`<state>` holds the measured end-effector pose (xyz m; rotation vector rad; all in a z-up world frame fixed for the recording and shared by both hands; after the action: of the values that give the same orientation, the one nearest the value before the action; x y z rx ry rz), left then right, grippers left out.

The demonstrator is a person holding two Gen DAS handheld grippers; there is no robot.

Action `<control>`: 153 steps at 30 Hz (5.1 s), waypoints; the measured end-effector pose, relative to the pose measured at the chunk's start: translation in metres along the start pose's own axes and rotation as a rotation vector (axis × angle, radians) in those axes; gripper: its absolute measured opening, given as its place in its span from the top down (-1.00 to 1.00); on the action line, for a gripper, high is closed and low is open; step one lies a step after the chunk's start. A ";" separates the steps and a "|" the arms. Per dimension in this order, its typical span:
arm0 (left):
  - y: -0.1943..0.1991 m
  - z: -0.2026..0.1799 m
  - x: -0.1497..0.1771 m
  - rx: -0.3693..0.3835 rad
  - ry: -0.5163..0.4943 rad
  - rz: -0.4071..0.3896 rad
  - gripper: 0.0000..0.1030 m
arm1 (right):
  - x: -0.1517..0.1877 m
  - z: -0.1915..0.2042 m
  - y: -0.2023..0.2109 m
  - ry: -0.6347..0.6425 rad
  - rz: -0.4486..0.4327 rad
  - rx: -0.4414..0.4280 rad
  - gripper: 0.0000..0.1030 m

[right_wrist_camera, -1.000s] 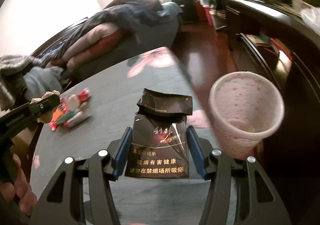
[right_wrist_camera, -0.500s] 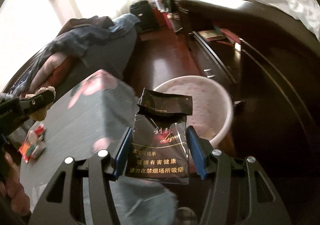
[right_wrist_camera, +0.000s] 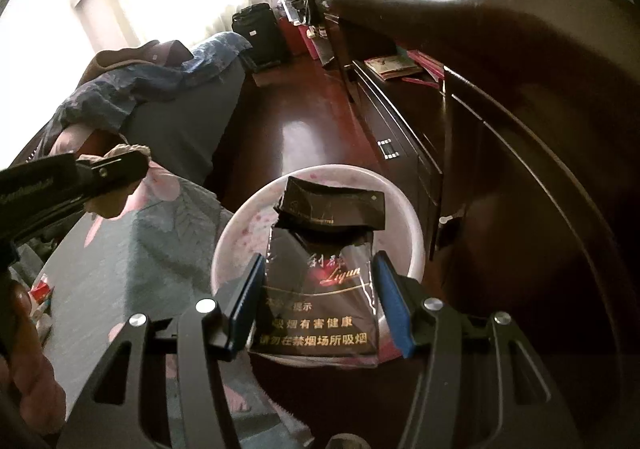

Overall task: Collect trash
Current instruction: 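Carry both items over the wastebasket and open both tools, then grasp the white-red bag with the left tool while the right tool grasps the lighter, then carry both items to the wastebasket and open both tools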

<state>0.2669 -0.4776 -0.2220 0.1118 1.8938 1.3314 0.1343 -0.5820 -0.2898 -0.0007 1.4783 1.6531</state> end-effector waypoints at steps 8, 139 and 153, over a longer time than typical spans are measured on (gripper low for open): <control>-0.020 -0.009 -0.013 0.001 -0.005 -0.004 -0.01 | -0.004 0.004 -0.026 0.044 -0.016 0.045 -0.25; 0.192 0.226 0.106 -0.220 0.318 -0.191 -0.15 | 0.077 0.246 0.052 0.398 0.145 -0.207 0.54; 0.140 0.121 0.062 -0.117 0.140 -0.151 -0.15 | 0.037 0.128 0.062 0.206 0.069 -0.146 0.54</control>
<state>0.2533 -0.2941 -0.1562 -0.1852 1.8937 1.3723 0.1427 -0.4514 -0.2230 -0.2086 1.5196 1.8598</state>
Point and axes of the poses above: each gripper's, at about its wrist camera, not at the fingertips, and y roughly against the way its jaws point, z to its left, x to its underside, the point moved 7 cm from there along -y, roughly the way its jaws point, and after that the axes turned 9 degrees about z, right-handed, at the moved point
